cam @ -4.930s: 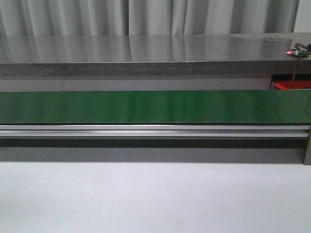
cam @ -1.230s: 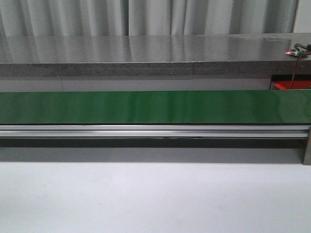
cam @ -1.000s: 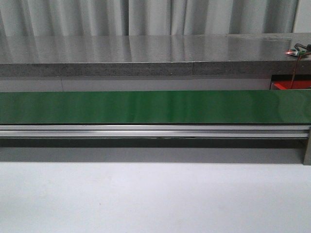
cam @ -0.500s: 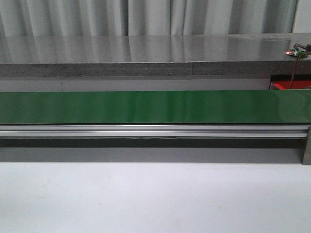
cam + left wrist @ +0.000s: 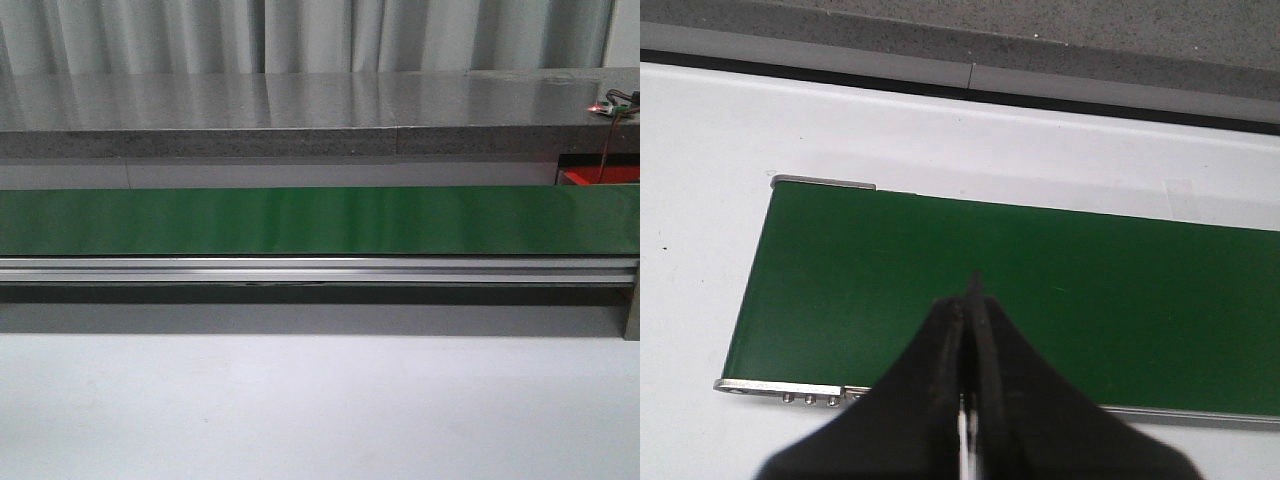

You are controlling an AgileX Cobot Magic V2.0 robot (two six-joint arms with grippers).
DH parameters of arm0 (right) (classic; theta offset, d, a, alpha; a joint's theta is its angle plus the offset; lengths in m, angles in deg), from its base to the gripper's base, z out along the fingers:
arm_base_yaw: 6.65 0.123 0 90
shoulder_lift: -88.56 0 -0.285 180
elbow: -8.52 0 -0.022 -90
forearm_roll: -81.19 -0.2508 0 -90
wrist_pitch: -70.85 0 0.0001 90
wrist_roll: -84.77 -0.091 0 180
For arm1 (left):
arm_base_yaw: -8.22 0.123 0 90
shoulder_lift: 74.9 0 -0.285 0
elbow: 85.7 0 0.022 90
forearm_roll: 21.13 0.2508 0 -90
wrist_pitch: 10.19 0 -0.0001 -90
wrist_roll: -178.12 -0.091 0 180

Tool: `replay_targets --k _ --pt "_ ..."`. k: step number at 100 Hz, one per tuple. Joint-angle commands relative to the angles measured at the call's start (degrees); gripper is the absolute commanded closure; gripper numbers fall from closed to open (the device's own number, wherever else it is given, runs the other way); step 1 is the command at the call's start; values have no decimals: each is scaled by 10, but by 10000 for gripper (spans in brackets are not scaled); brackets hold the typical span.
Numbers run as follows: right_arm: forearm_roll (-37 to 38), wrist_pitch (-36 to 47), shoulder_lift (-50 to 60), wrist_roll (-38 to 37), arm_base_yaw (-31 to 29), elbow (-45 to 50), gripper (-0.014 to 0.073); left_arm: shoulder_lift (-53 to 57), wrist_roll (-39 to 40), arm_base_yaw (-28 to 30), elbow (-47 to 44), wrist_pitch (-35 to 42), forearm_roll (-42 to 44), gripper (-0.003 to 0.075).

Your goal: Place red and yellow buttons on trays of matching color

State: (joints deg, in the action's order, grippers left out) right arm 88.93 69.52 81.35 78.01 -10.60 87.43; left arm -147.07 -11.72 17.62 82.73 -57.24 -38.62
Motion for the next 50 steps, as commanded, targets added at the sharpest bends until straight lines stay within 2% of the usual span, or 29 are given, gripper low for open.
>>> replay_targets --k 1,50 --pt "-1 42 11 0 1 -11 666 10 -1 -3 15 30 -14 739" --pt "-1 42 11 0 1 -11 666 10 -1 -3 15 30 -14 740"
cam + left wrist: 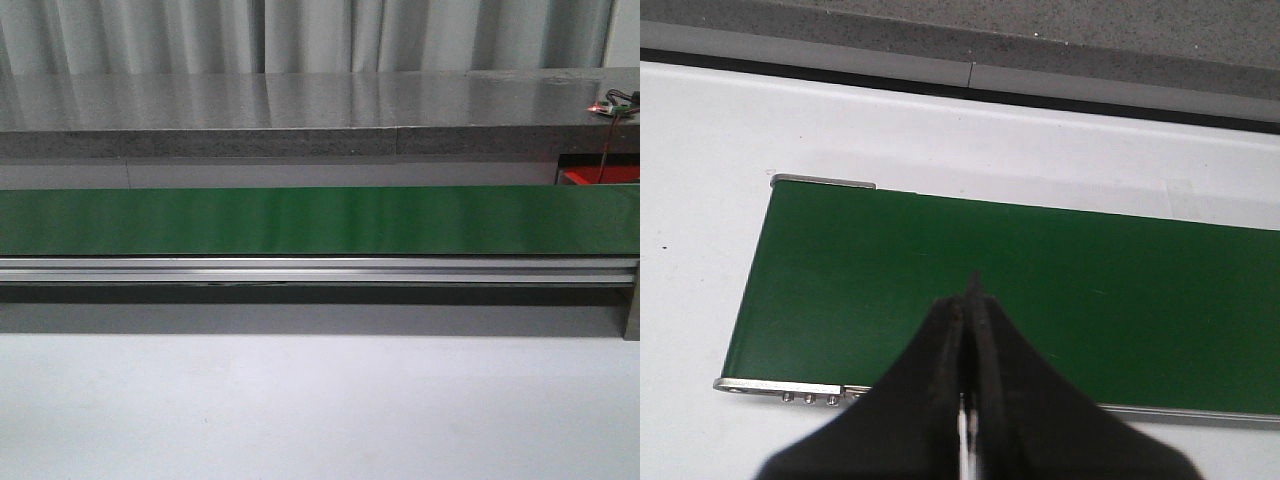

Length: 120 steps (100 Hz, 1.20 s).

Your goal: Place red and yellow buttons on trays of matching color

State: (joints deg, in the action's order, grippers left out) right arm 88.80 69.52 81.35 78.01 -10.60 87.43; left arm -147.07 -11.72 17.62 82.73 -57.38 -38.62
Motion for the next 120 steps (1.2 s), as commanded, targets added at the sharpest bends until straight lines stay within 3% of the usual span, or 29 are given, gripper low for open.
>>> replay_targets --k 1,43,55,74,120 --pt "0 42 11 0 1 -11 666 10 -1 -3 15 31 -14 739" --pt "0 42 11 0 1 -11 666 20 2 -14 13 39 13 739" --pt "0 42 11 0 1 -11 666 44 70 -56 -19 126 91 739" --pt "0 42 11 0 1 -11 666 100 104 -116 -128 358 161 740" --pt "0 42 11 0 1 -11 666 315 104 -113 -347 408 189 739"
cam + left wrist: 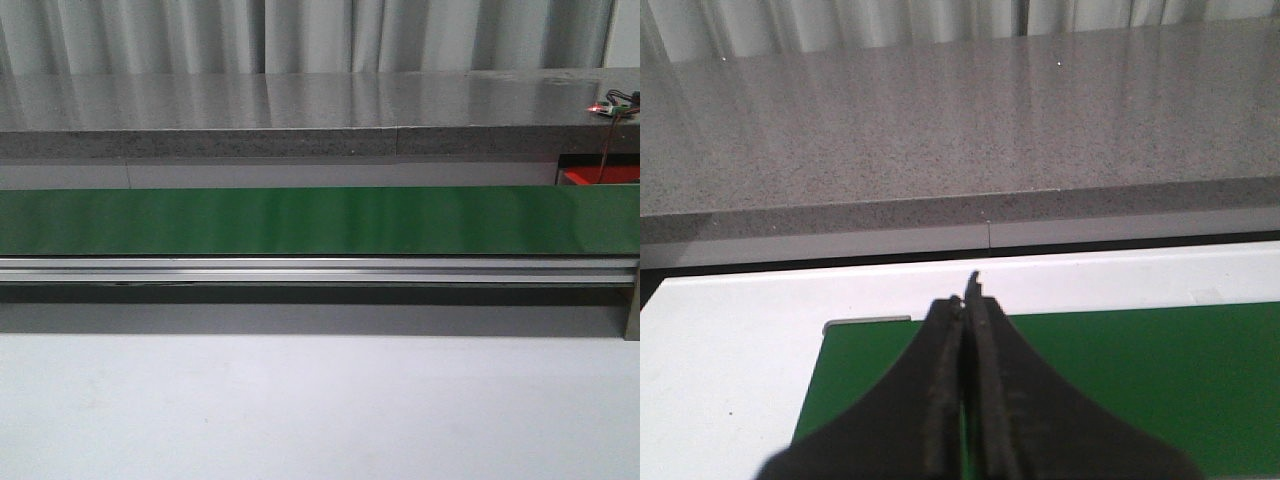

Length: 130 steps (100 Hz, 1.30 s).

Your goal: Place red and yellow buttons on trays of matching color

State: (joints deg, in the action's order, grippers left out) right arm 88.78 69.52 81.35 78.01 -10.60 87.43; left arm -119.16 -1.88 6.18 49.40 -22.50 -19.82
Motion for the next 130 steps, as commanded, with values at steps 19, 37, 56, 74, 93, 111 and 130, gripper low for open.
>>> replay_targets --k 19,37,56,74,93,111,130 --pt "0 42 11 0 1 -11 666 145 6 22 -91 66 1 739" --pt "0 42 11 0 1 -11 666 226 6 24 -167 108 1 739" --pt "0 42 11 0 1 -11 666 282 7 23 -235 123 -13 739" --pt "0 42 11 0 1 -11 666 335 7 -7 -298 152 -17 739" --pt "0 42 11 0 1 -11 666 389 7 -31 -351 135 -29 740" --pt "0 42 11 0 1 -11 666 387 7 -31 -350 113 -31 739" --pt "0 42 11 0 1 -11 666 387 7 -31 -350 112 -31 740"
